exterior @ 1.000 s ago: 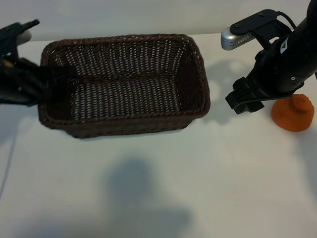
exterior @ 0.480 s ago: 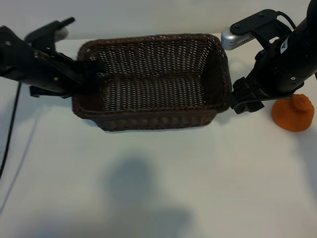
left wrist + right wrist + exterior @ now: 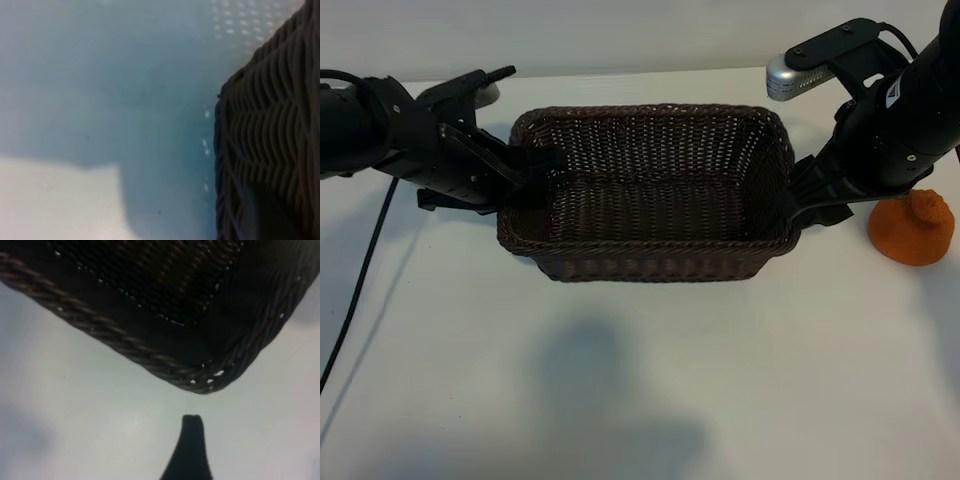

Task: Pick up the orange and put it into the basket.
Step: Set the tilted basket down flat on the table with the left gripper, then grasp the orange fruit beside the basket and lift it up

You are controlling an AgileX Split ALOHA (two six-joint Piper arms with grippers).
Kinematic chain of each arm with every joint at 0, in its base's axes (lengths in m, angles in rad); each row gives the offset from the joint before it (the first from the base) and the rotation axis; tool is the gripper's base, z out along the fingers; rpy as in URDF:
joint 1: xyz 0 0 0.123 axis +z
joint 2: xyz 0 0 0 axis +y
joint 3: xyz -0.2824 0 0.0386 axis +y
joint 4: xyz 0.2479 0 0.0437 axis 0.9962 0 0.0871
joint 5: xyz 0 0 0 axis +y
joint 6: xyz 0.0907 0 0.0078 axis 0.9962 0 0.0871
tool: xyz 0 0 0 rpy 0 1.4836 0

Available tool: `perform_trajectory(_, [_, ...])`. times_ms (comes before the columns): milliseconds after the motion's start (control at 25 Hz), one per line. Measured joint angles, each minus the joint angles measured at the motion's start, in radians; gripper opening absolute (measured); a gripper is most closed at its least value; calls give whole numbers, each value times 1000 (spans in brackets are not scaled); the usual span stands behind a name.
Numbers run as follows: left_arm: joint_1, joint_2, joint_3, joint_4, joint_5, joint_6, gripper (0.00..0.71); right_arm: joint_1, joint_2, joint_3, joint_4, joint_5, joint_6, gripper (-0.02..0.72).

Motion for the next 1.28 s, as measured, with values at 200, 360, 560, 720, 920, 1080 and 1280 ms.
perform_trajectory(200, [-4, 16, 0, -5, -9, 2, 147, 0, 0, 0, 0, -1, 0, 595])
perform_trajectory(360, [-5, 16, 0, -7, -15, 13, 147, 0, 0, 0, 0, -2, 0, 595])
perform_trajectory(560, [-5, 16, 0, -9, -13, 19, 147, 0, 0, 0, 0, -2, 0, 595])
perform_trajectory(720, [-5, 16, 0, -17, -7, 19, 205, 0, 0, 0, 0, -2, 0, 595])
perform_trajectory(920, [-5, 15, -7, -26, 24, 18, 532, 0, 0, 0, 0, -2, 0, 595])
perform_trajectory(1080, [-5, -8, -8, -19, 62, 17, 693, 0, 0, 0, 0, -2, 0, 595])
perform_trajectory(1280, [1, -94, -8, -8, 111, 15, 682, 0, 0, 0, 0, -2, 0, 595])
